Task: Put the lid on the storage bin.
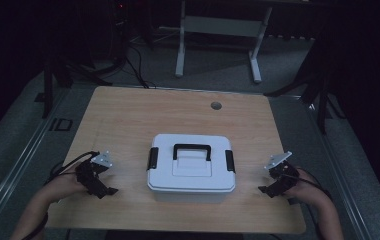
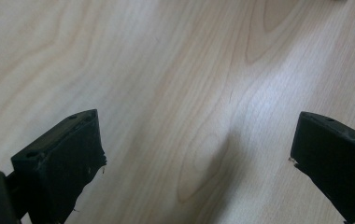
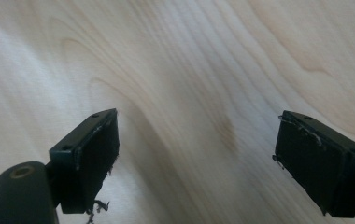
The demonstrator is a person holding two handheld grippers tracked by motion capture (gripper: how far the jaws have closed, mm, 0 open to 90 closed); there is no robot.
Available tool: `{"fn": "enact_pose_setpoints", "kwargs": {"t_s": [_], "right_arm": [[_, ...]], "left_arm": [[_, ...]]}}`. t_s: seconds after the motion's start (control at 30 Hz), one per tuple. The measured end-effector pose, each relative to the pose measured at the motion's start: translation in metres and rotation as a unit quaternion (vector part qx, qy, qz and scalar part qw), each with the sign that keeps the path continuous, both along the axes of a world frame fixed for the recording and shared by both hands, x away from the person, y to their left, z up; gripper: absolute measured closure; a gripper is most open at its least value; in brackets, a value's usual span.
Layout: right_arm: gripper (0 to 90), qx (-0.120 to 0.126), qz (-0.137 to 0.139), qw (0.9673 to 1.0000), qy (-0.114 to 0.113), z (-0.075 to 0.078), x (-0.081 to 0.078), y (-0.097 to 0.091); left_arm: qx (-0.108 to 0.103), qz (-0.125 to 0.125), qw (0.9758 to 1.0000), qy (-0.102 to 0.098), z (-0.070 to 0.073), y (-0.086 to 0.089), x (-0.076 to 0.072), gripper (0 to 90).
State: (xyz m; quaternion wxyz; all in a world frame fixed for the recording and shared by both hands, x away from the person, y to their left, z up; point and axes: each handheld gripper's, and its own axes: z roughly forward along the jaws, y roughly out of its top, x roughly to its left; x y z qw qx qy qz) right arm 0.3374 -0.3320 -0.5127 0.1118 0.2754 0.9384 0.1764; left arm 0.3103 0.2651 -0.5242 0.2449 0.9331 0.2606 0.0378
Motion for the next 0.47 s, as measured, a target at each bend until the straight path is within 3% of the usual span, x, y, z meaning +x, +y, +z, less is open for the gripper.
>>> {"fn": "enact_pose_setpoints", "kwargs": {"t_s": [0.17, 0.47], "right_arm": [[13.1, 0.003, -0.010, 0.9999, -0.001, -0.0016, 0.0000, -0.0051], [13.1, 0.003, -0.014, 0.9999, 0.001, -0.0090, -0.0005, -0.0051]], "left_arm": [[-0.007, 0.003, 1.0000, -0.001, -0.0045, 0.0017, -0.0051, 1.8], [-0.001, 0.000, 1.0000, 0.005, -0.0098, 0.0012, -0.0073, 1.8]]}}
